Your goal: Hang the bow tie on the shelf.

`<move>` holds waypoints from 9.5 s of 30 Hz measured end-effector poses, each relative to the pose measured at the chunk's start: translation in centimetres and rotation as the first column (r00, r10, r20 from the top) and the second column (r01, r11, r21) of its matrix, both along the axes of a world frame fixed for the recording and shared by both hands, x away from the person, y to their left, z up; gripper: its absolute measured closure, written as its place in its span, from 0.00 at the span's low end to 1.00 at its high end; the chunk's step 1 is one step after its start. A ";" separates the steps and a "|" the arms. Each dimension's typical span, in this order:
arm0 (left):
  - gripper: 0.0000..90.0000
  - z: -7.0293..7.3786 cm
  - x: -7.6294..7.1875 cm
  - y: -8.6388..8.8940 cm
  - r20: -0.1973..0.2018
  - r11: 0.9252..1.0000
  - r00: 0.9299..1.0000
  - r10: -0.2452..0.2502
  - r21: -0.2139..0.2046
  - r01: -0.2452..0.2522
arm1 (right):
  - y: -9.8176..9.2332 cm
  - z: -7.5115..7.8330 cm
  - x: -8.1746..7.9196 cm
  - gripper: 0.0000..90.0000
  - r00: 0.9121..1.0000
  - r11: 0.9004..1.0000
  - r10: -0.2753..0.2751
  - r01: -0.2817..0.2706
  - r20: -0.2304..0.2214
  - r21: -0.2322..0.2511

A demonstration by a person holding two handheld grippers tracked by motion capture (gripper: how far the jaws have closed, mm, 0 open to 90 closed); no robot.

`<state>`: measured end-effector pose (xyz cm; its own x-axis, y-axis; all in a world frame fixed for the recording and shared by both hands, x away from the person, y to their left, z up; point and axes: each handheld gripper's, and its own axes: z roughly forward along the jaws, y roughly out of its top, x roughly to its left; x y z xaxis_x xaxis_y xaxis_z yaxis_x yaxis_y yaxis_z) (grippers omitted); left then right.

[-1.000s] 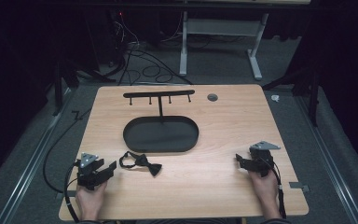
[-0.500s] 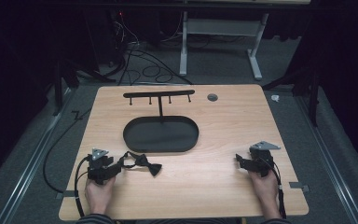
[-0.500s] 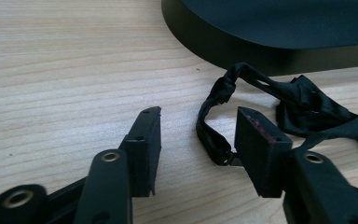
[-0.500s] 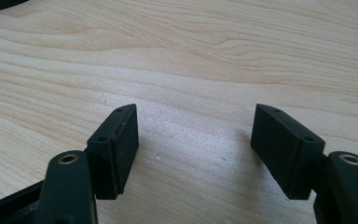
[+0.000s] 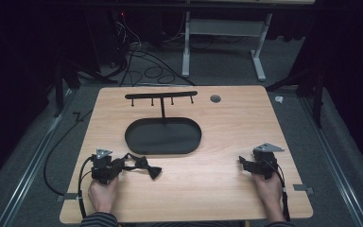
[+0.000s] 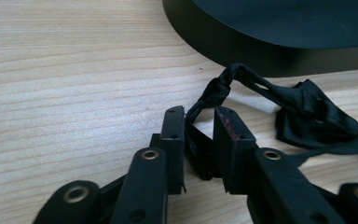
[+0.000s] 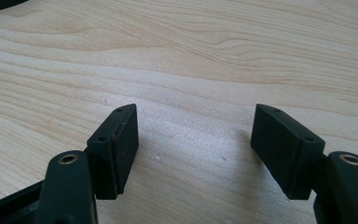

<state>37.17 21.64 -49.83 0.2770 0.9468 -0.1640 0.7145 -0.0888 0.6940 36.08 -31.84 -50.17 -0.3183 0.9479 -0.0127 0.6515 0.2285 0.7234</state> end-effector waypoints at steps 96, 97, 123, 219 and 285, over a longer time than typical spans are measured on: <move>0.99 15.2 4.9 -2.9 0.267 0.967 0.933 -0.242 -0.006 0.253 | 0.0 0.0 -0.1 0.36 1.000 1.000 0.002 -0.002 0.000 0.003; 0.99 15.4 5.1 -3.0 0.267 0.968 0.933 -0.242 -0.002 0.252 | 0.0 0.0 -0.1 0.36 1.000 1.000 0.003 -0.003 0.001 0.003; 0.99 17.0 9.2 -3.7 0.282 0.976 0.936 -0.212 0.007 0.219 | 0.0 0.0 -0.1 0.36 1.000 1.000 0.003 -0.003 -0.001 0.003; 0.76 16.2 11.2 -3.4 0.262 0.987 0.952 -0.161 0.049 0.153 | 0.0 0.0 -0.1 0.36 1.000 1.000 0.005 -0.005 -0.001 0.004; 0.57 14.6 3.1 1.3 0.293 0.991 0.950 -0.104 -0.050 0.124 | 0.0 0.0 -0.1 0.36 1.000 1.000 0.006 -0.006 -0.001 0.002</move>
<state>40.31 22.97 -35.21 0.4277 0.8956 -0.1225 0.4700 -0.1045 0.8764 35.98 -31.83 -50.18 -0.3237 0.9461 -0.0100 0.6512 0.2305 0.7230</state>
